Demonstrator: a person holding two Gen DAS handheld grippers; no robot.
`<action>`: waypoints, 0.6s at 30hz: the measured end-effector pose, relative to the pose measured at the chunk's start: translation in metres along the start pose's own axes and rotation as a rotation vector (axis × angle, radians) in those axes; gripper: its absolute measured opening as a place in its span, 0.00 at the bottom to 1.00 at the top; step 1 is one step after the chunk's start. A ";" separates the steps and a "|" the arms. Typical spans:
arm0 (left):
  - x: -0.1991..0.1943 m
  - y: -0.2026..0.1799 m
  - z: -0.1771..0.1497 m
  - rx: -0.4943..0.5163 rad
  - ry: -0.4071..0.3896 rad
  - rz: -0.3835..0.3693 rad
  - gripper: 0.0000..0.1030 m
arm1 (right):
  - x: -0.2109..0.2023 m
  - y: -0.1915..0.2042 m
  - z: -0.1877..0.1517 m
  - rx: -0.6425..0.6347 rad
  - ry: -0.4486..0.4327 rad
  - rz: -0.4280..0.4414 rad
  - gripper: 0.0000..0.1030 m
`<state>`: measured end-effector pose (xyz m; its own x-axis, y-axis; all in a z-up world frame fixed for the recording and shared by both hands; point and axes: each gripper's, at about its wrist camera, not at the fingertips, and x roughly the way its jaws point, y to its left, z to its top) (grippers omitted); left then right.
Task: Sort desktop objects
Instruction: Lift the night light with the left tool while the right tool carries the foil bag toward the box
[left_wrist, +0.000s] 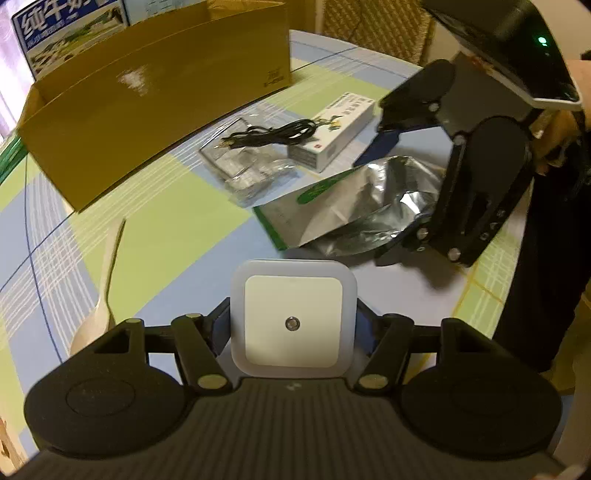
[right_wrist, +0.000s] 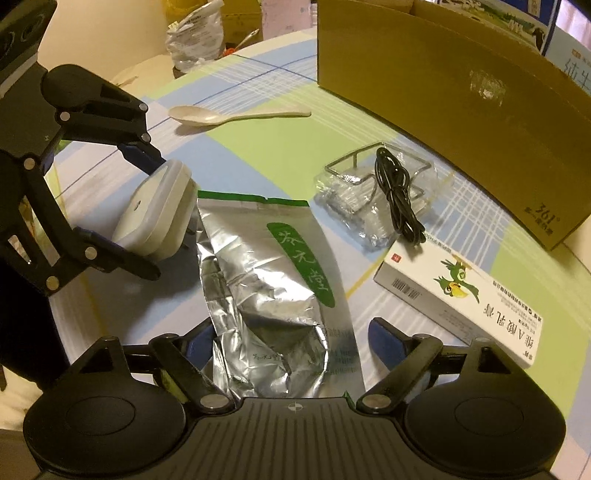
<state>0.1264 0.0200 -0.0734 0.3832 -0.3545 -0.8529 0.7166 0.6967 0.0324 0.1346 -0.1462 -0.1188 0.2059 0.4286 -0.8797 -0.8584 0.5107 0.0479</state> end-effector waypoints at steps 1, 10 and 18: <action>0.000 0.004 0.000 -0.027 0.008 -0.003 0.59 | 0.000 0.000 0.000 0.003 0.002 0.000 0.81; -0.003 0.015 0.000 -0.128 0.002 0.017 0.59 | -0.010 0.004 0.000 0.029 -0.025 -0.015 0.51; -0.015 0.013 0.005 -0.189 -0.038 0.049 0.59 | -0.026 0.013 0.003 0.028 -0.104 -0.010 0.48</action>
<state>0.1329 0.0307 -0.0576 0.4392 -0.3385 -0.8322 0.5761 0.8169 -0.0282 0.1195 -0.1489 -0.0938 0.2631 0.4977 -0.8265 -0.8430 0.5351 0.0539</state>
